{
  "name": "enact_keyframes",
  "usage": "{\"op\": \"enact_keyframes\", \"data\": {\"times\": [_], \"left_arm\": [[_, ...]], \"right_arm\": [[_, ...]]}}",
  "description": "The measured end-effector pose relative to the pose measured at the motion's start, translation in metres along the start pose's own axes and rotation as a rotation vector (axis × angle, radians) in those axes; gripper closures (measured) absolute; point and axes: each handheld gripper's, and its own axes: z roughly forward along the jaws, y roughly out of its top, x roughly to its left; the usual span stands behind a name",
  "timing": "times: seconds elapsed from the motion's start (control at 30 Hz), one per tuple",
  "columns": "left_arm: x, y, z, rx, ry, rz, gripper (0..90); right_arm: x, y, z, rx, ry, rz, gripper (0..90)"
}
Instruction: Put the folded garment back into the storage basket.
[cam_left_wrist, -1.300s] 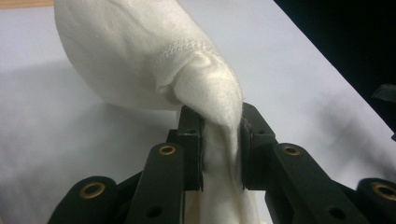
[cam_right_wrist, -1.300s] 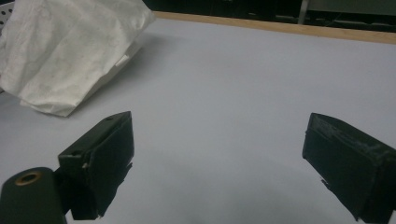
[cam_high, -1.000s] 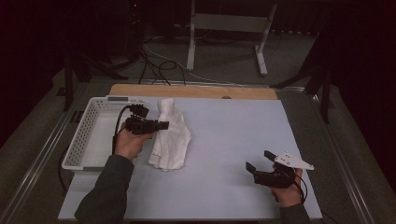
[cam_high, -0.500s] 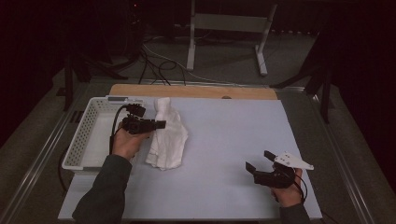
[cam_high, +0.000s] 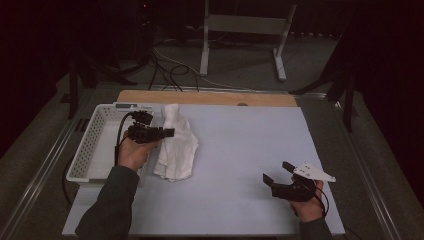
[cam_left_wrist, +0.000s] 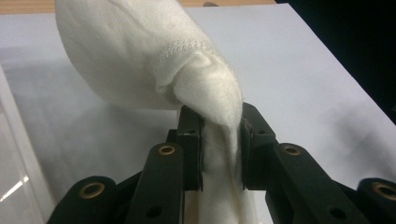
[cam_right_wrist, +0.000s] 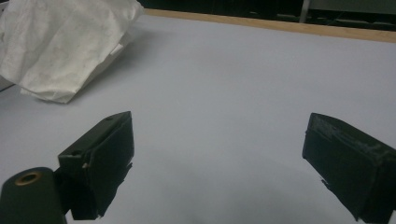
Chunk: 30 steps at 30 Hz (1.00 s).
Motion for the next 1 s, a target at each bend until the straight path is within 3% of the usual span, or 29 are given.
{"op": "enact_keyframes", "data": {"times": [1.0], "left_arm": [[0.009, -0.002, -0.013, -0.012, 0.043, -0.039, 74.5]], "right_arm": [[-0.001, 0.0, 0.001, 0.0, 0.002, -0.001, 9.2]]}}
